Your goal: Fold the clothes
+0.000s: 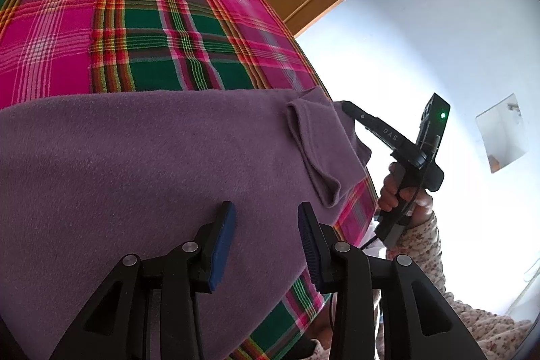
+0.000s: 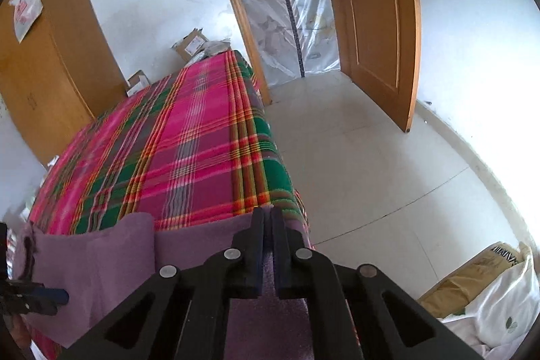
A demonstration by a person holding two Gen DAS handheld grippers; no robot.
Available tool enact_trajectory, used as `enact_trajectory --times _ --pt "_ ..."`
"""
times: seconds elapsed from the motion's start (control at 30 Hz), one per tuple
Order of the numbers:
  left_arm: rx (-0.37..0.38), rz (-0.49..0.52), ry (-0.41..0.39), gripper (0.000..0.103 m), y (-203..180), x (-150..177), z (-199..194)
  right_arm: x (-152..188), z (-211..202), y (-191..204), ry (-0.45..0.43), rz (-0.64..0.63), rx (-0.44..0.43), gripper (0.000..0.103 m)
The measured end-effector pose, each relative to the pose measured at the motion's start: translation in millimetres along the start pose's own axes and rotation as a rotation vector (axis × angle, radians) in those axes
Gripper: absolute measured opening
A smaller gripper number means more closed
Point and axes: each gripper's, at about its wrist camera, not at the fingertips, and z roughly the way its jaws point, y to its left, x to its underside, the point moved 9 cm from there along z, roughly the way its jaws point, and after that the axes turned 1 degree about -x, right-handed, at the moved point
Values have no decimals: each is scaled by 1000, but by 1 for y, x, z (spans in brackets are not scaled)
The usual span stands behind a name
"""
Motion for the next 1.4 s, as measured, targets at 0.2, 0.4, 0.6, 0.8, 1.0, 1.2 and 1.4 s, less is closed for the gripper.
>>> enact_trajectory --times 0.2,0.4,0.6,0.8,1.0,1.2,1.4 --pt "-2 -1 1 40 1 0 -1 5 3 4 7 -38 42 7" --pt "-17 1 0 40 -2 -2 -1 15 -31 36 -62 -133 18 22" --pt "-24 5 -2 43 -4 -2 0 41 -55 79 -61 -219 -91 26" --pt "-41 15 -8 44 -7 -1 2 70 -72 119 -48 -316 -167 34" --pt "-115 60 -19 44 -12 -2 5 106 -67 146 0 -483 -112 41" --pt "-203 135 -33 44 -19 0 9 116 -66 146 10 -495 -81 41" --pt "-273 236 -40 45 -25 2 13 112 -70 135 -9 -459 -67 23"
